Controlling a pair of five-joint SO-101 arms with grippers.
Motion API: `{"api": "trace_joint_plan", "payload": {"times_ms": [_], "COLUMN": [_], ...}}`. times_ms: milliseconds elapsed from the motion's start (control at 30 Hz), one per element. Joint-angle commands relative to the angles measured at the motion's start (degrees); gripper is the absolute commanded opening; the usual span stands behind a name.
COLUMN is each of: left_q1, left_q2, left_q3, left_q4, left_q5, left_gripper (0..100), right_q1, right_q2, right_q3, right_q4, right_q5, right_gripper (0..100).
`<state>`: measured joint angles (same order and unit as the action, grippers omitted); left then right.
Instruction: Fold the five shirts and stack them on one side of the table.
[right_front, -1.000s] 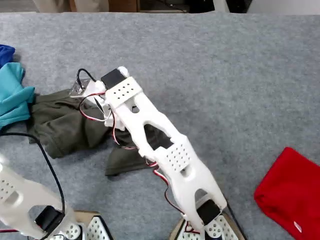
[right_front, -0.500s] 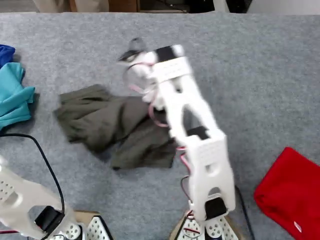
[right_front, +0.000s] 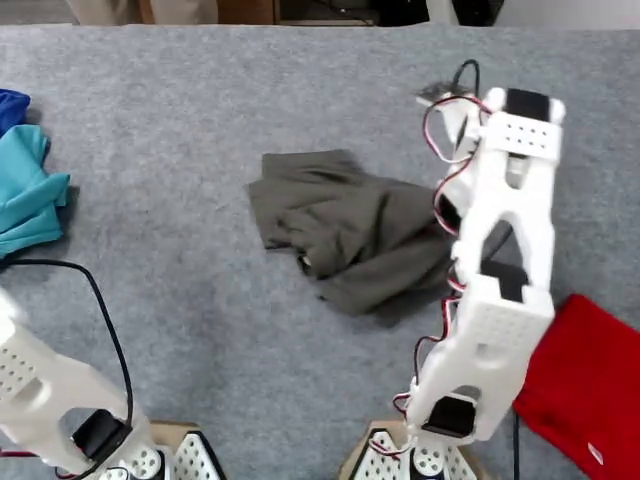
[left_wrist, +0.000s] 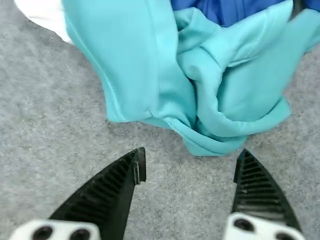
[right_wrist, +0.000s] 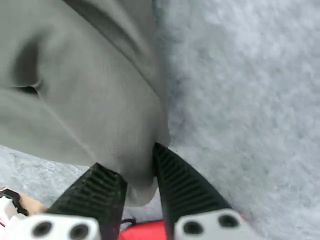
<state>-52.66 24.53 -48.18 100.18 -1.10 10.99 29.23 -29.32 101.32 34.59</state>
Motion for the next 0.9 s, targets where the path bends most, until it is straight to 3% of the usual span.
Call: {"api": "trace_joint_plan", "payload": {"times_ms": [0,100,233,367,667,867], "left_q1": [0.7,0.7,0.7,-0.1,0.2,3.6], "left_q2": [-3.3,-2.9,-2.9,-2.8,-2.7,-3.3], "left_q3": [-0.3,-0.4,-0.3,0.2,0.3,5.5], "left_q4": [0.5,0.5,0.5,-1.0,-1.5,-1.1], "left_q5": [-0.5,-0.5,-0.5,-0.5,-0.4,0.0], "left_gripper": [29,29,29,29,29,29], "right_q1": [-0.3,-5.9,-14.6,-20.3,-21.6,-21.8], "right_q2": [-10.5,-17.7,-26.9,-38.0,-65.9,-66.8], "right_q3": [-0.7,-0.4,6.5,24.6,64.0,76.0], "right_q4": [0.8,0.9,1.1,1.1,-1.2,-9.9], "right_q5": [1.1,1.5,1.4,5.7,12.2,12.4], "right_gripper": [25.8,38.7,39.6,39.5,39.5,39.6]}}
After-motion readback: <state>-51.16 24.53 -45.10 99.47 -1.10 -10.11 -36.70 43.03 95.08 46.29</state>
